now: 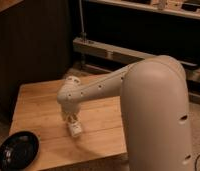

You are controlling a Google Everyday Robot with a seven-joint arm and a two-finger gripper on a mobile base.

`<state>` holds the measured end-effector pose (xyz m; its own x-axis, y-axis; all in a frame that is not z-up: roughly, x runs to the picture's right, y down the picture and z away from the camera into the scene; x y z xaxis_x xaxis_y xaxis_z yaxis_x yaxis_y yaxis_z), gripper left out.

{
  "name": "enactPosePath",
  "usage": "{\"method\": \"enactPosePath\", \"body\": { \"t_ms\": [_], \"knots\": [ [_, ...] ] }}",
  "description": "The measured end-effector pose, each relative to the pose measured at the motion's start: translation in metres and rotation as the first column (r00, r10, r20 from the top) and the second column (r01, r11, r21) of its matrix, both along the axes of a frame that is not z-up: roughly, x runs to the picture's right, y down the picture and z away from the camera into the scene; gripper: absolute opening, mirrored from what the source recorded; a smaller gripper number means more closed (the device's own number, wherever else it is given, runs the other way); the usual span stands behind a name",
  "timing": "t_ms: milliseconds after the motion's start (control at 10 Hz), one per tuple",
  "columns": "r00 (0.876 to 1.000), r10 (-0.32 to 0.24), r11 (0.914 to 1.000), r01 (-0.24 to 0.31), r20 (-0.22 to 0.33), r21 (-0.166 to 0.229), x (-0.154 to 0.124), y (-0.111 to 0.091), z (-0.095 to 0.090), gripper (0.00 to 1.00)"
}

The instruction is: Place the bottle in the ceramic bowl

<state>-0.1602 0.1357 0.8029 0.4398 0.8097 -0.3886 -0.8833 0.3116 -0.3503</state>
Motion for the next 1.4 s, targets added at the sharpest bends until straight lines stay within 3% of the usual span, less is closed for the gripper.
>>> {"method": "enactPosePath", "body": {
  "t_ms": [1000, 1200, 1400],
  "knots": [
    [1.000, -0.005, 1.0000, 0.005, 0.010, 0.004, -0.003, -0.001, -0.001, 0.00],
    [0.998, -0.024, 0.9993, 0.023, 0.064, 0.028, -0.016, -0.013, -0.010, 0.00],
    [0.989, -0.053, 0.9975, 0.046, 0.136, 0.054, -0.048, -0.036, -0.035, 0.00]
  ]
}}
